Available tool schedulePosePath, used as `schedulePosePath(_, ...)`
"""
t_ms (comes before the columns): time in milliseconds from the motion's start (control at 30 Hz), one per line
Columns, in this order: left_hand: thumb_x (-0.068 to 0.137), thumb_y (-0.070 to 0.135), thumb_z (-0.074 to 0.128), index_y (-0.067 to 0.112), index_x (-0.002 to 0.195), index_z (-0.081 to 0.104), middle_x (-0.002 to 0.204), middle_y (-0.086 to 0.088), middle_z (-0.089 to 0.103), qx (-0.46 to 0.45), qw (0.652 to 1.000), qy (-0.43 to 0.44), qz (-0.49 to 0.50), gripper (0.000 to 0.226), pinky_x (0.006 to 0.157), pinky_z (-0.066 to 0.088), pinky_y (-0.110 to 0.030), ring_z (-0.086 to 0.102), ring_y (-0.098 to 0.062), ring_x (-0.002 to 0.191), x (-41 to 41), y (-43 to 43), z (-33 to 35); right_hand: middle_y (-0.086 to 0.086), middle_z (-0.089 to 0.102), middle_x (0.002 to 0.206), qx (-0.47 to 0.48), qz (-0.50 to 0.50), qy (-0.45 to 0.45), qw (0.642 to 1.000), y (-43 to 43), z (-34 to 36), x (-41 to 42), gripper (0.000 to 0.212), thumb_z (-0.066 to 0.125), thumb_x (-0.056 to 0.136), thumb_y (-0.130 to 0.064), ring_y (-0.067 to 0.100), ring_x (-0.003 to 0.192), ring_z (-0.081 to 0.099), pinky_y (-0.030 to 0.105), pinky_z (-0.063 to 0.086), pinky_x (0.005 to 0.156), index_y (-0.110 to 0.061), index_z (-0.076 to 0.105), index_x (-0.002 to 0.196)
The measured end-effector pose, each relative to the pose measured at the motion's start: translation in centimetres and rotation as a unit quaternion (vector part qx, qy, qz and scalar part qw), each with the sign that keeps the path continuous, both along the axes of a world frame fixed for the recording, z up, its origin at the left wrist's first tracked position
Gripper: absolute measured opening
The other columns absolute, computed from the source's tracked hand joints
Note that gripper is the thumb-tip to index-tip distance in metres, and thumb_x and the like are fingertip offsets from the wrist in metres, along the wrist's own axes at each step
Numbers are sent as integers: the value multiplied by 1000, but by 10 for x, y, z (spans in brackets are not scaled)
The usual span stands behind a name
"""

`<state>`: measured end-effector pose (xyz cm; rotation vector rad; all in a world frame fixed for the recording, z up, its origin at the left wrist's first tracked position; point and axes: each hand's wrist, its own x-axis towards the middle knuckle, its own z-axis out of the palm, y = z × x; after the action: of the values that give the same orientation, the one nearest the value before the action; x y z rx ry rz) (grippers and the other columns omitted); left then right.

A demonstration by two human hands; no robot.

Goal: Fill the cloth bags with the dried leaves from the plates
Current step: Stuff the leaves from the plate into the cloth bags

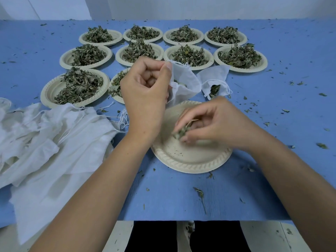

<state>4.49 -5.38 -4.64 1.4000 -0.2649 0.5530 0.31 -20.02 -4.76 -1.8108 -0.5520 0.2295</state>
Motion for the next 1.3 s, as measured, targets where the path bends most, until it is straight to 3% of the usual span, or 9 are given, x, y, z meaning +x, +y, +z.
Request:
schedulePosePath(167, 89, 1, 63, 14, 74, 60, 51, 11, 55, 48, 998, -7, -28, 20, 42, 40, -17, 48, -4, 40, -3, -3, -1, 2, 72, 74, 362, -50, 83, 927, -5, 10, 2, 20, 69, 64, 3, 8, 68, 66, 11, 50, 61, -15, 76, 68)
schedulePosePath(333, 88, 4, 66, 24, 72, 59, 54, 10, 54, 113, 992, -29, -58, 27, 47, 44, -28, 48, -9, 46, -3, -7, -5, 2, 72, 77, 457, -159, 68, 872, -4, 7, 7, 10, 70, 65, -4, 6, 65, 64, 12, 50, 64, -10, 76, 71)
schedulePosePath(500, 87, 6, 67, 25, 72, 59, 53, 11, 55, 114, 991, -26, -62, 26, 47, 44, -28, 49, -8, 46, -4, -8, -6, -3, 73, 74, 267, -283, -101, 916, 1, 3, 4, 21, 77, 66, 3, 8, 65, 66, 18, 52, 69, -11, 73, 81)
schedulePosePath(633, 87, 4, 66, 23, 71, 58, 51, 12, 55, 97, 993, -13, -63, 27, 47, 42, -23, 49, -6, 44, -4, -7, -5, -7, 71, 82, 136, -301, -233, 915, 10, -1, -2, 26, 74, 74, 3, 7, 78, 67, 19, 52, 72, -20, 71, 85)
schedulePosePath(733, 87, 3, 66, 21, 72, 59, 51, 11, 55, 103, 992, -24, -68, 25, 46, 43, -26, 49, -6, 45, -5, -8, -4, -10, 70, 84, 70, -348, -234, 905, 11, -3, -1, 26, 72, 76, 1, 2, 77, 66, 14, 50, 71, -23, 71, 85)
schedulePosePath(867, 87, 2, 68, 12, 75, 62, 55, 9, 57, 140, 986, -39, -86, 16, 49, 44, -22, 52, -5, 48, -7, -10, -7, 1, 71, 91, -39, -332, -244, 910, 9, -5, -1, 19, 69, 79, 3, 11, 79, 67, 24, 55, 74, -9, 75, 93)
schedulePosePath(1033, 87, 2, 66, 23, 73, 59, 53, 8, 56, 136, 989, -41, -40, 26, 49, 43, -22, 52, -6, 45, -3, -8, -7, 7, 58, 99, -15, -285, -265, 921, 6, 0, -1, 23, 68, 79, 6, 16, 85, 62, 21, 55, 75, -4, 62, 98)
schedulePosePath(1167, 87, 1, 66, 15, 74, 61, 55, 4, 60, 151, 985, -63, -47, 20, 51, 44, -19, 56, -2, 47, -4, -7, -8, 9, 67, 82, -77, -295, -406, 862, 9, -4, -2, 7, 67, 80, 7, 14, 75, 63, 22, 54, 70, 1, 70, 81)
schedulePosePath(1300, 85, -2, 67, -2, 78, 66, 61, -10, 64, 220, 967, -114, -59, 8, 52, 51, -29, 63, -16, 53, -3, -5, -11, 1, 64, 78, -179, -244, -381, 874, 11, -9, 3, 16, 57, 77, 11, 3, 72, 52, 2, 36, 69, 2, 70, 79)
